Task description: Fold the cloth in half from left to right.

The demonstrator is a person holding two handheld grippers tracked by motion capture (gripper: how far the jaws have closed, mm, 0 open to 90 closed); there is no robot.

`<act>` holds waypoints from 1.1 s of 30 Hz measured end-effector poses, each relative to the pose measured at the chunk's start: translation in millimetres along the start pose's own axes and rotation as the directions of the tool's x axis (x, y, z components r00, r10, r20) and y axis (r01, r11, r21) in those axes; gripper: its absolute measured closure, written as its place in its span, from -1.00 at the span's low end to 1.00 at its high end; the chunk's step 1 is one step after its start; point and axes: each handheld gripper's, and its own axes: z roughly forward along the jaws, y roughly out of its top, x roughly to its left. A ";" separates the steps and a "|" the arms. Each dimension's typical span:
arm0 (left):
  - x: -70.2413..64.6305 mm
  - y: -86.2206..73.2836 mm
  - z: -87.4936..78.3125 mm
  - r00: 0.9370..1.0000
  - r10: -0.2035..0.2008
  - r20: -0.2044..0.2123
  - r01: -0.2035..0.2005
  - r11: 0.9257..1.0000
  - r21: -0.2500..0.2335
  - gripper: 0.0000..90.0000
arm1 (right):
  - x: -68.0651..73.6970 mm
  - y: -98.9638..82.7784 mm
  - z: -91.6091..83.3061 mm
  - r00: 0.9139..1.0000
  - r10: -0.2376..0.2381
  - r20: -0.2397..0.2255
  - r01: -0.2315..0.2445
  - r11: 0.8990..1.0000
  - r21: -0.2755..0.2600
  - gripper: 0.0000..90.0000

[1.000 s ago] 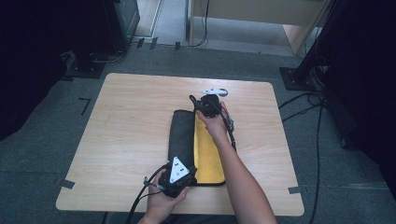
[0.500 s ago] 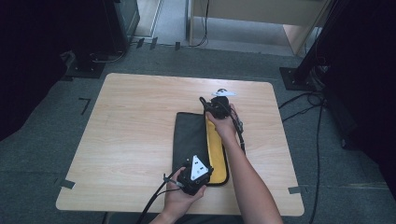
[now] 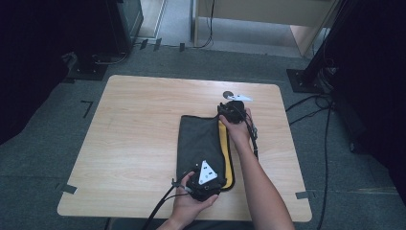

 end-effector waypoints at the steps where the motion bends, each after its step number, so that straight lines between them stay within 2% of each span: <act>1: 0.0 0.0 0.0 1.000 0.000 0.000 0.000 1.000 0.000 0.19 | 0.0 0.0 0.0 1.000 0.000 0.000 0.000 1.000 0.000 0.53; 3: 1.4 1.3 -5.5 1.000 0.001 0.005 -0.001 1.000 -0.013 0.16 | -6.8 -0.2 -2.9 0.999 0.041 0.004 -0.041 0.999 -0.001 0.45; 8: 12.2 0.5 -20.1 1.000 0.002 -0.008 -0.002 1.000 -0.023 0.14 | -15.4 -4.4 -6.1 0.997 0.073 0.007 -0.073 0.997 0.010 0.26; 9: 21.2 -0.7 -26.7 1.000 -0.004 -0.030 0.003 1.000 -0.026 0.14 | -17.1 -6.3 -6.7 0.997 0.073 0.014 -0.074 0.997 0.014 0.22; 12: 37.2 -2.1 -36.4 0.998 -0.020 -0.062 0.018 0.999 -0.028 0.14 | -22.2 -9.9 -9.4 0.995 0.095 0.033 -0.095 0.995 0.019 0.16; 13: 37.2 -2.1 -36.4 0.998 -0.020 -0.062 0.018 0.999 -0.028 0.14 | -23.8 -11.1 -11.1 0.994 0.101 0.042 -0.102 0.995 0.014 0.15; 14: 48.3 -4.1 -43.3 0.996 -0.035 -0.087 0.032 0.999 -0.032 0.15 | -25.1 -12.1 -13.1 0.993 0.107 0.050 -0.107 0.994 0.006 0.15; 15: 53.8 -5.6 -46.4 0.994 -0.037 -0.102 0.034 0.999 -0.031 0.15 | -26.1 -12.7 -15.1 0.992 0.114 0.052 -0.114 0.993 0.001 0.15; 17: 64.3 -9.7 -51.5 0.991 -0.040 -0.128 0.037 0.999 -0.025 0.15 | -25.3 -14.2 -19.5 0.992 0.119 0.049 -0.118 0.993 -0.009 0.18; 18: 64.3 -9.7 -51.5 0.991 -0.040 -0.128 0.037 0.999 -0.025 0.15 | -25.3 -14.2 -19.5 0.992 0.119 0.049 -0.118 0.993 -0.009 0.18; 19: 73.8 -15.2 -55.4 0.987 -0.044 -0.153 0.042 0.999 -0.017 0.15 | -21.9 -14.9 -23.4 0.994 0.103 0.037 -0.103 0.995 -0.013 0.25; 21: 82.8 -22.0 -58.3 0.984 -0.059 -0.170 0.058 0.998 -0.014 0.14 | -16.6 -15.2 -27.6 0.994 0.109 0.006 -0.109 0.994 -0.019 0.28; 22: 82.8 -22.0 -58.3 0.984 -0.059 -0.170 0.058 0.998 -0.014 0.14 | -16.6 -15.2 -27.6 0.994 0.109 0.006 -0.109 0.994 -0.019 0.28; 23: 86.7 -25.4 -59.4 0.982 -0.070 -0.177 0.070 0.998 -0.010 0.14 | -13.6 -15.3 -29.7 0.994 0.109 -0.017 -0.109 0.994 -0.023 0.27; 24: 93.2 -33.1 -61.0 0.978 -0.090 -0.187 0.089 0.996 -0.011 0.14 | -5.8 -16.6 -31.9 0.990 0.125 -0.060 -0.126 0.992 -0.010 0.26; 26: 95.7 -37.2 -61.7 0.977 -0.099 -0.191 0.098 0.995 -0.013 0.14 | 1.7 -20.1 -31.7 0.987 0.140 -0.082 -0.139 0.990 0.020 0.24; 27: 99.8 -44.0 -62.6 0.974 -0.116 -0.194 0.117 0.993 -0.009 0.14 | 5.2 -22.6 -30.9 0.985 0.150 -0.084 -0.147 0.989 0.034 0.25; 29: 101.1 -46.3 -62.5 0.973 -0.118 -0.198 0.119 0.993 -0.006 0.14 | 7.7 -25.1 -29.7 0.986 0.151 -0.072 -0.148 0.988 0.053 0.26; 31: 102.0 -49.0 -63.2 0.973 -0.110 -0.203 0.113 0.994 0.000 0.14 | 11.0 -31.3 -26.8 0.985 0.166 -0.038 -0.162 0.982 0.095 0.47; 33: 103.1 -49.5 -63.9 0.972 -0.111 -0.205 0.113 0.994 -0.003 0.14 | 9.7 -34.1 -25.8 0.983 0.182 -0.037 -0.178 0.978 0.105 0.68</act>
